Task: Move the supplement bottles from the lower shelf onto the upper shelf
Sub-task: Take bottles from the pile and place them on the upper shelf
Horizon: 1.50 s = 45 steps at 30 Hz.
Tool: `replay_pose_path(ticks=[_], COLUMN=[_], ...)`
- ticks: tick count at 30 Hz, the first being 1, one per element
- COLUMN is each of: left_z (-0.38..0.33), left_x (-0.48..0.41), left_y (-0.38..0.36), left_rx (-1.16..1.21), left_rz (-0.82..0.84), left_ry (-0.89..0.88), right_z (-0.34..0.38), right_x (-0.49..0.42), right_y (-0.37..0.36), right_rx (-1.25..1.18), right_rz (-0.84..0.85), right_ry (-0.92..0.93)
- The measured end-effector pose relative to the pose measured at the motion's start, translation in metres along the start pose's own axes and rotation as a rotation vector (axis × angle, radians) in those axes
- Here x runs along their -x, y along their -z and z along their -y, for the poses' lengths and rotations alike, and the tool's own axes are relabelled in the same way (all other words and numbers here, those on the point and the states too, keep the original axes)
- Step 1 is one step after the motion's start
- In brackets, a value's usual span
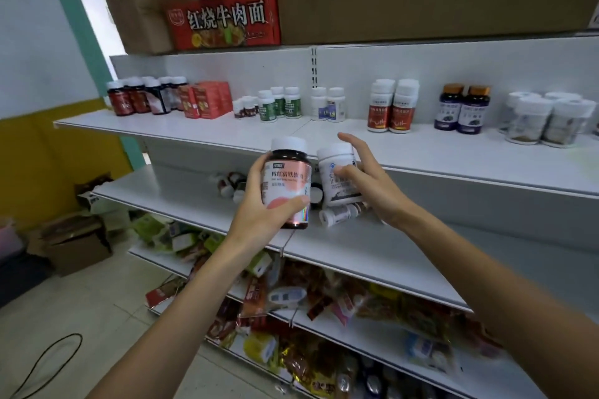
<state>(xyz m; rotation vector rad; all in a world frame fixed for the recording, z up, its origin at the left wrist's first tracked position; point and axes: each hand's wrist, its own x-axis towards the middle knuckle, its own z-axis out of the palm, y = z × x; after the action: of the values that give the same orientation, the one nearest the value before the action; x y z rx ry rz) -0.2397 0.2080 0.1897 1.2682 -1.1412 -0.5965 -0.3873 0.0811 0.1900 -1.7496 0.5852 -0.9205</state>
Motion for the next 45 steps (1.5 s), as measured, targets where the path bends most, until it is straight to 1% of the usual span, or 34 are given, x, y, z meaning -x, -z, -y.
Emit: replay_pose_path(ticks=[4,7,9,12,17,19,21,26,28,30,32,35,38,40,45], left_z=[0.007,0.010,0.007,-0.004,-0.021,-0.020,-0.017,-0.018,-0.021,-0.023,-0.025,-0.024,-0.021,-0.020,-0.027], left_x=[-0.010,-0.016,-0.021,-0.031,-0.048,-0.052,-0.056,-0.072,-0.079,-0.088,-0.094,-0.100,-0.107,-0.113,-0.130], left_y=[-0.011,-0.025,-0.037,-0.062,-0.115,-0.137,-0.159,-0.211,-0.234,-0.261,-0.286,-0.314,-0.327,-0.332,-0.363], left_rx=[0.030,0.042,0.060,0.097,0.152,0.160,0.156,0.142,0.145,0.133,0.118,0.104,0.085,0.086,0.106], left_rz=[0.030,0.073,0.093,0.133,0.238,0.268,0.310,0.394,0.424,0.451,0.471,0.490,0.490,0.458,0.446], left_ry=[0.002,-0.001,-0.010,-0.040,-0.099,-0.093,-0.068,-0.072,-0.082,-0.108,-0.117,-0.123,-0.117,-0.110,-0.096], right_z=[-0.003,-0.003,-0.004,-0.001,0.011,0.013,0.014,0.008,0.008,0.006,0.001,-0.004,-0.009,-0.010,-0.009], right_x=[-0.005,-0.001,0.006,0.017,0.032,0.040,0.048,0.059,0.062,0.066,0.071,0.072,0.066,0.062,0.076], right_y=[0.008,0.021,0.033,0.058,0.117,0.142,0.164,0.217,0.240,0.264,0.288,0.317,0.335,0.339,0.377], right_rx=[-0.091,-0.140,-0.100,0.026,0.087,0.157,0.188,0.140,0.082,-0.017,-0.060,-0.101,-0.136,-0.098,0.160], right_rz=[-0.048,-0.075,-0.091,-0.129,-0.287,-0.325,-0.367,-0.493,-0.539,-0.558,-0.549,-0.557,-0.567,-0.550,-0.574], right_ry=[-0.098,-0.104,-0.099,-0.080,0.030,0.071,0.070,-0.005,-0.052,-0.096,-0.123,-0.108,-0.067,-0.060,-0.051])
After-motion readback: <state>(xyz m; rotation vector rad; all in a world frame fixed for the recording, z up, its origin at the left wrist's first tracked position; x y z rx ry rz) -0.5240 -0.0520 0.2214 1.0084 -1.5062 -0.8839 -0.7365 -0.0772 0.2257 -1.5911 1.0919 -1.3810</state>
